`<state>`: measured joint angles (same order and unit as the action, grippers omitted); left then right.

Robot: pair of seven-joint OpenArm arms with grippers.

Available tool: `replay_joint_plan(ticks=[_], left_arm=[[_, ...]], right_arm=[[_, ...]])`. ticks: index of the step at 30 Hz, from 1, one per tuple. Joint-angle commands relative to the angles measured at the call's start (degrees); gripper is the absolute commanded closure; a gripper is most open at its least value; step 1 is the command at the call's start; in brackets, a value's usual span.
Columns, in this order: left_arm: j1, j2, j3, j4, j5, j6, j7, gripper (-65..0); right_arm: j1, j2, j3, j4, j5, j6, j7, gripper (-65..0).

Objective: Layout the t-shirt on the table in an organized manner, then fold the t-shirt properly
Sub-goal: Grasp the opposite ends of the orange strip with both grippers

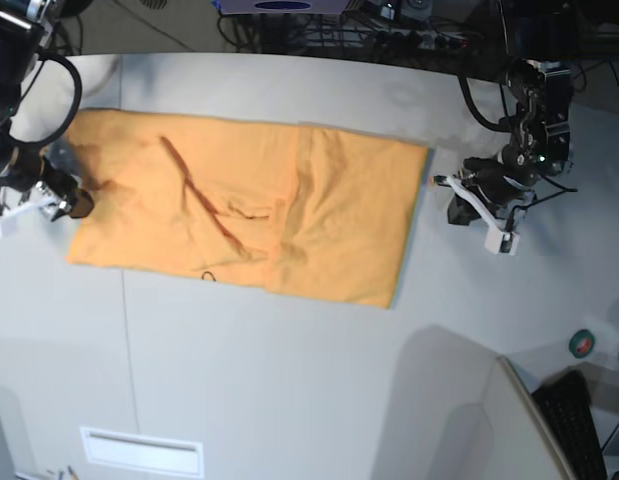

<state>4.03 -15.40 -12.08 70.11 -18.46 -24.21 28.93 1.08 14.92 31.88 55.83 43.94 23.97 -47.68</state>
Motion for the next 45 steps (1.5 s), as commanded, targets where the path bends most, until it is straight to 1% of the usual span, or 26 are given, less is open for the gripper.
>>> replay_joint_plan(ticks=[1, 4, 7, 16, 18, 20, 24, 28, 36, 37, 38, 41, 42, 43, 45], left_arm=[[-1.4, -0.9, 0.2, 0.2, -0.5, 0.2, -1.1, 0.0], [-3.5, -0.8, 1.7, -3.3, -0.5, 0.2, -1.1, 0.0], [-5.1, -0.3, 3.2, -5.1, -0.5, 0.2, -1.1, 0.0], [-6.1, 2.7, 3.5, -5.4, -0.4, 0.2, -1.1, 0.0], [-6.2, 2.7, 3.6, -5.4, -0.4, 0.2, -1.1, 0.0], [-6.3, 2.7, 5.1, -5.4, -0.4, 0.2, -1.1, 0.0], [-6.4, 2.5, 8.3, -5.4, -0.4, 0.4, -1.1, 0.0], [-6.4, 2.6, 8.6, -5.4, -0.4, 0.4, -1.1, 0.0], [-6.5, 2.8, 8.7, -5.4, -0.4, 0.4, -1.1, 0.0], [-6.5, 2.8, 8.7, -5.4, -0.4, 0.4, -1.1, 0.0], [-6.5, 2.8, 8.7, -5.4, -0.4, 0.4, -1.1, 0.0], [-6.5, 2.8, 8.7, -5.4, -0.4, 0.4, -1.1, 0.0], [-6.5, 2.8, 8.7, -5.4, -0.4, 0.4, -1.1, 0.0], [-6.5, 2.8, 8.7, -5.4, -0.4, 0.4, -1.1, 0.0], [-6.5, 2.8, 8.7, -5.4, -0.4, 0.4, -1.1, 0.0]], right_arm=[[0.4, 0.7, 0.0, 0.4, 0.3, 1.4, -1.3, -41.9], [0.4, -0.3, -0.1, 0.5, 0.2, 4.1, -3.5, -41.3], [0.3, -0.8, -0.1, 0.5, 0.1, 5.9, -3.8, -41.1], [0.2, -1.0, -0.1, 0.5, 0.1, 6.0, -4.1, -41.1], [0.2, -1.1, -0.1, 0.5, 0.3, 6.1, -6.6, -41.1], [0.5, -1.5, -0.1, 0.5, 0.3, 6.1, -7.7, -41.1], [0.5, -2.1, -0.1, 0.2, 0.1, 6.1, -6.4, -41.1], [0.6, -2.1, 0.0, 0.0, 0.1, 5.9, -6.4, -41.1], [2.0, -2.0, 0.3, -4.9, 0.1, 5.7, -6.3, -40.8], [2.0, -2.0, 0.1, -4.8, 0.1, 5.7, -6.3, -39.6], [2.0, -2.0, 0.1, -4.8, 0.1, 5.7, -6.3, -36.6], [2.7, -2.1, 0.0, -5.2, 0.1, 5.7, -6.3, -23.6], [2.7, -2.1, -0.1, -5.2, 0.1, 5.7, -6.3, -20.1], [2.7, -2.0, -0.1, -5.2, 0.1, 5.7, -6.3, -17.6], [2.5, -1.9, -0.1, -5.1, 0.0, 5.7, -6.3, -16.4]])
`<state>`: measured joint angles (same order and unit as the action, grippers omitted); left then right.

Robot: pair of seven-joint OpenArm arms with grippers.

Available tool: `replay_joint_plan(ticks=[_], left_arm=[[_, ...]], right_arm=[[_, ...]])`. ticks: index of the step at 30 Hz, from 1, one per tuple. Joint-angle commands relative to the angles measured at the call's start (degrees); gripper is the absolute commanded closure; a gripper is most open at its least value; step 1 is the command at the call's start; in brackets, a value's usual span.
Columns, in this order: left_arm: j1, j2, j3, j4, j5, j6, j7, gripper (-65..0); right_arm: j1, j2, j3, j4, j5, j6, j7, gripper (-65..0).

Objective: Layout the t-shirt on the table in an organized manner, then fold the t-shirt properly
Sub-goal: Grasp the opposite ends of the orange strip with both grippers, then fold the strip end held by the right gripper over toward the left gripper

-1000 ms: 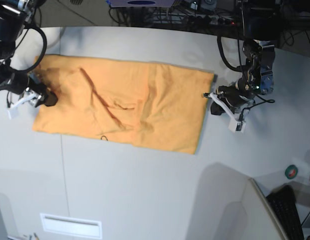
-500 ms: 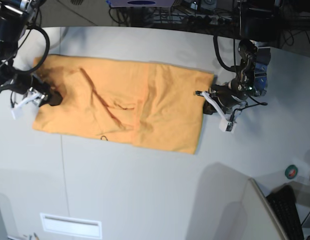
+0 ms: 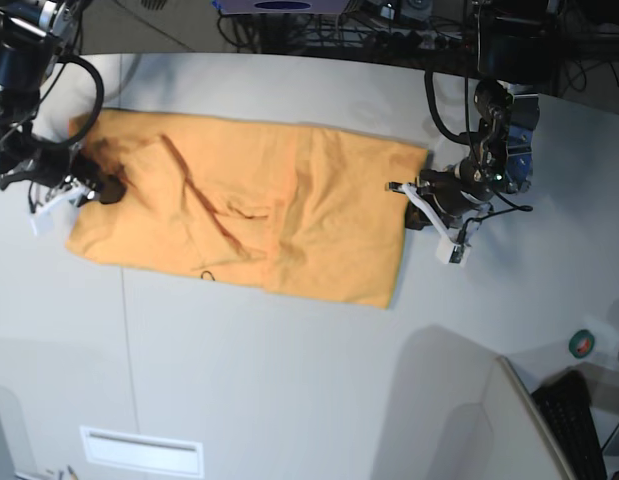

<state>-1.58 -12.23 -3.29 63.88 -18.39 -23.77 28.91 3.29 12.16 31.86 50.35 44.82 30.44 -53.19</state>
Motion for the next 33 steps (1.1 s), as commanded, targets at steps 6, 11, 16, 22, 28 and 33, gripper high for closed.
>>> replay_joint_plan(ticks=[6, 11, 16, 22, 28, 33], left_arm=[[-0.8, -0.3, -0.1, 0.8, -0.5, 0.0, -1.0, 0.0], [-0.8, 0.2, 4.7, 0.8, -0.5, 0.0, -1.0, 0.0], [-0.8, 0.5, 7.6, 0.9, -0.5, 0.0, -1.0, 0.0], [-2.8, 2.0, 8.0, 0.7, -0.5, 0.0, -0.6, 0.0], [-5.8, 3.1, 12.9, -1.4, -0.5, 0.0, -0.8, 0.0], [-8.7, 4.9, 17.7, -6.3, -0.6, 6.0, -1.1, 0.0]], right_arm=[[0.2, 1.1, -0.1, 0.4, -0.9, -0.9, -0.8, -9.8], [0.5, 1.1, -0.2, 0.7, -1.0, -1.1, 1.6, 0.0], [0.4, 0.8, -0.2, 5.9, -7.9, -5.5, 2.3, 0.0], [0.0, -1.5, -0.1, 19.6, -18.8, -5.6, 1.7, 0.0], [0.7, -4.5, -0.2, 29.3, -25.2, -5.6, -4.3, 0.0], [0.6, -4.7, -7.1, 34.9, -25.2, -6.2, -6.4, 0.0]])
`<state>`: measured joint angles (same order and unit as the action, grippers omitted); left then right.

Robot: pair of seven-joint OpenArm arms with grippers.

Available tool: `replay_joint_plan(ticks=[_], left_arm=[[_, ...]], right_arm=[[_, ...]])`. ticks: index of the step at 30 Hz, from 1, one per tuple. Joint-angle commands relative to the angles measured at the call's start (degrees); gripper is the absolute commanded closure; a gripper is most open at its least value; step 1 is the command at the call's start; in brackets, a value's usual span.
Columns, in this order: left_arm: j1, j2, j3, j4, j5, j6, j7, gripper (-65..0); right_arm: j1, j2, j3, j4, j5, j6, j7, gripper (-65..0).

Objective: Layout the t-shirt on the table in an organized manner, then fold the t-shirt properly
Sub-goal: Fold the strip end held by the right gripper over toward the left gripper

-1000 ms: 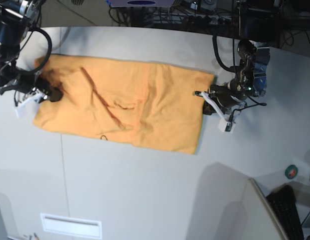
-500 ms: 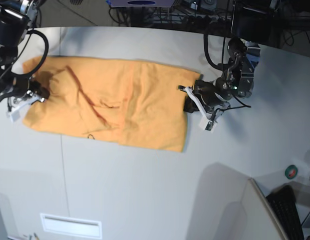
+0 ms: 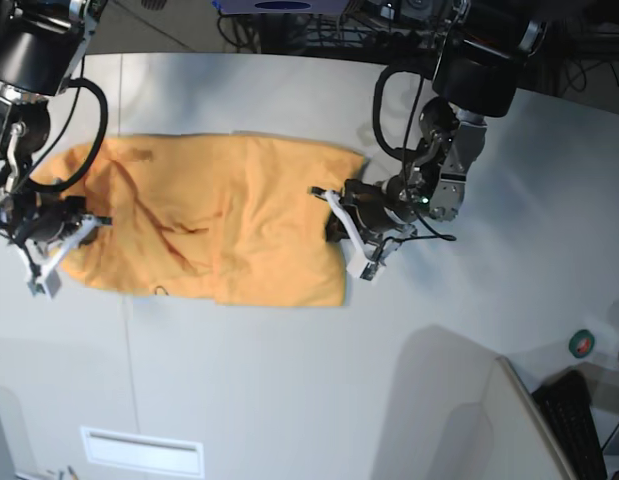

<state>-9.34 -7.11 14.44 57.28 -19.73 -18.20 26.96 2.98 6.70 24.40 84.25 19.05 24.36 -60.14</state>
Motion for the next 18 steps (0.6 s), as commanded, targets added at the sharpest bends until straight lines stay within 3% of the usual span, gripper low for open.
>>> replay_joint_plan(ticks=[1, 4, 8, 13, 18], left_arm=[[-1.2, 0.0, 0.6, 0.2, 0.8, 0.8, 0.9, 0.0], [-2.0, 0.1, 2.8, 0.2, 0.8, 0.8, 0.9, 0.0], [-3.2, 1.0, 4.2, 0.0, 0.8, 0.8, 1.0, 0.0], [-3.2, 1.0, 4.2, 0.2, 0.8, 0.8, 1.1, 0.0], [-3.1, 0.8, 4.4, 0.2, 0.8, 0.8, 1.1, 0.0]], right_arm=[[0.8, 0.7, -1.2, 1.9, 0.6, -1.8, 0.7, 0.0], [0.7, 0.3, -4.8, 4.4, 0.6, -7.0, 0.7, 0.0], [0.4, -0.9, -10.4, 7.4, 0.6, -9.1, 0.9, 0.0], [0.4, -2.5, -17.2, 10.0, 0.6, -14.7, 1.1, 0.0], [1.2, -4.5, -22.3, 10.2, 0.6, -16.2, 1.3, 0.0]])
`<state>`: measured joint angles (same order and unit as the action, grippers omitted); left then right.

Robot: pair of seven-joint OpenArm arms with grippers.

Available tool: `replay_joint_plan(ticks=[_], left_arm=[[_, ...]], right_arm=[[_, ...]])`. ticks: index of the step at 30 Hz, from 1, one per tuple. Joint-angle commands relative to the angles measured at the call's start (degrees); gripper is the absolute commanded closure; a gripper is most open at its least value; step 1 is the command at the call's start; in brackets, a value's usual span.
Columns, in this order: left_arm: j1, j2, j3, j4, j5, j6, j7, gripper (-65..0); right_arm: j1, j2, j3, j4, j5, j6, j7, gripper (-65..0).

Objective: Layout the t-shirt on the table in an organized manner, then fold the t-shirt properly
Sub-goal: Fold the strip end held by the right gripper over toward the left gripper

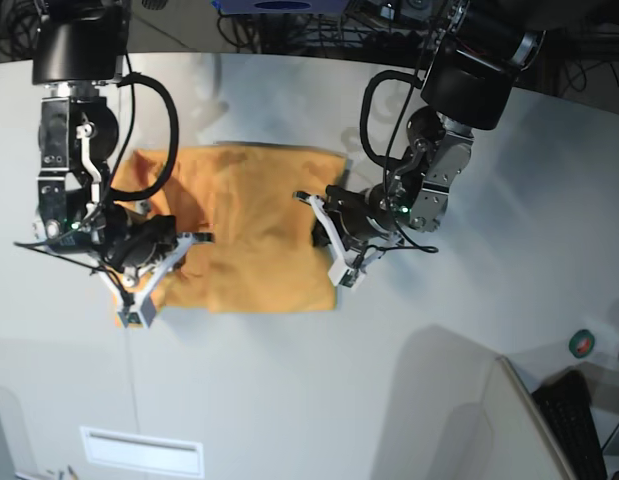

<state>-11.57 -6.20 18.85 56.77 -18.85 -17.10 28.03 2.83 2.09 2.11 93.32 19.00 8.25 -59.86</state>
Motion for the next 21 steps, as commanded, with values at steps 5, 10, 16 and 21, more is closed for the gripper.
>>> replay_joint_plan(ticks=[5, 10, 16, 21], left_arm=[[-0.9, -0.2, 0.0, 0.7, -0.1, -0.3, 0.1, 0.0], [-0.9, -0.5, -0.1, 0.7, -0.1, -0.3, 0.1, 0.0], [-1.0, -0.6, -0.1, 0.7, 0.0, -0.3, 0.1, 0.0], [-1.0, -0.6, -0.1, 0.7, 0.0, -0.3, 0.1, 0.0]], right_arm=[[2.4, -2.2, -1.9, 0.8, 0.6, -0.1, 1.0, 0.0], [2.7, -2.4, -5.7, 0.7, 0.6, -0.2, 2.0, 0.0], [2.6, -2.5, -12.1, -1.3, 0.6, -5.6, 5.1, 0.0], [3.2, -3.4, -17.1, -1.3, 0.8, -7.5, 6.3, 0.0]])
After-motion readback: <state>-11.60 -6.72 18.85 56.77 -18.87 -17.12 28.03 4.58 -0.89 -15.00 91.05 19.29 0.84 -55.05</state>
